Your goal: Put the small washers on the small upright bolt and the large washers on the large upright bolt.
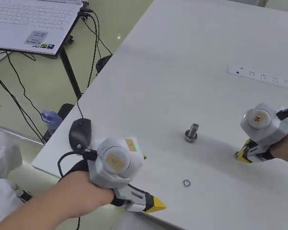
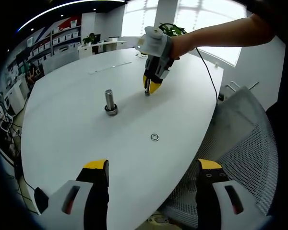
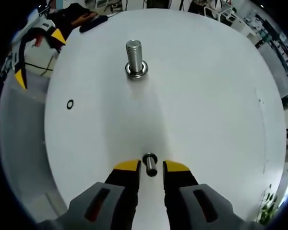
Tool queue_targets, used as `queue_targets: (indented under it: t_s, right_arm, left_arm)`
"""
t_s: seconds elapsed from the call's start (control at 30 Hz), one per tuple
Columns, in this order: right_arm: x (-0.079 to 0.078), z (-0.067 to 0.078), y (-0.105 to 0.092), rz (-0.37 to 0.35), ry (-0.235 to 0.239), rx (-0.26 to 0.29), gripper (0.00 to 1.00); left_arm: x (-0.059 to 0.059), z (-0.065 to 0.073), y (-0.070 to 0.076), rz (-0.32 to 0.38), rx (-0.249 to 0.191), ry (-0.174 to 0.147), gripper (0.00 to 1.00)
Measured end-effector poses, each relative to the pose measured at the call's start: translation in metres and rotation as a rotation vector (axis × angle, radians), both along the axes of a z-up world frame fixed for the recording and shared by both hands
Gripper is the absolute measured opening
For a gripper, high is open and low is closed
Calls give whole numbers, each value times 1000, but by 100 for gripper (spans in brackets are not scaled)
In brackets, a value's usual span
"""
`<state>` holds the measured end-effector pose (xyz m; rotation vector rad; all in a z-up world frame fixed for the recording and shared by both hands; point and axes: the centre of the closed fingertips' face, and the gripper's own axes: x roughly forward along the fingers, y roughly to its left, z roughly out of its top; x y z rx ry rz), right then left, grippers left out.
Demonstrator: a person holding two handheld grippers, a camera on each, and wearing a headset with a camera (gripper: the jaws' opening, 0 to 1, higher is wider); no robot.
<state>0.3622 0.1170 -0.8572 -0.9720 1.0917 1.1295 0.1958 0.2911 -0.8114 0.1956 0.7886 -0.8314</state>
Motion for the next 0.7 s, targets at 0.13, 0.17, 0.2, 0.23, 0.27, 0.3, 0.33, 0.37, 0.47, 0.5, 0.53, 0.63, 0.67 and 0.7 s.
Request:
queue_targets:
  t_s: [0.13,0.17,0.2,0.23,0.27,0.3,0.33,0.37,0.47,0.5,0.53,0.63,0.67,0.7]
  right_arm:
    - [1,5,0,1,-2,8,22]
    - [2,8,1,2,-5,12,23]
    - [2,10,2,6,-5,16,23]
    - [2,12,3,14,-5,20,24]
    - [2,13,4,16,-5,20,24]
    - [1,15,6,22,-7,21,24]
    - [2,17,7,25,-10,24,24]
    - [2,20,9,28,-12,30,24]
    - [-2,25,14,43,-10,35,25]
    - [-3,26,16,47,-9,36,25]
    - [-5,28,19,54,-8,39,25]
    - [-11,31,27,70,-6,43,25]
    - [-15,32,31,80,-3,48,25]
    - [-17,32,33,82,-2,50,25]
  left_arm:
    - [1,2,-1,1,-1,-5,73]
    - [1,2,-2,-1,-3,-7,73]
    - [1,3,-2,-2,-2,-8,73]
    - [1,4,-2,-3,-1,-9,73]
    - [1,5,-2,-4,0,-9,73]
    - [1,6,-3,-6,2,-12,73]
    - [1,8,-2,-8,3,-15,73]
    - [1,9,-2,-8,3,-16,73]
    - [2,12,-2,-5,1,-23,73]
    - [2,13,-2,-5,1,-25,73]
    - [2,13,-2,-5,1,-27,73]
    - [2,14,-3,-8,-2,-30,72]
    - [1,14,-4,-9,-1,-30,72]
    - [0,15,-5,-12,-3,-30,72]
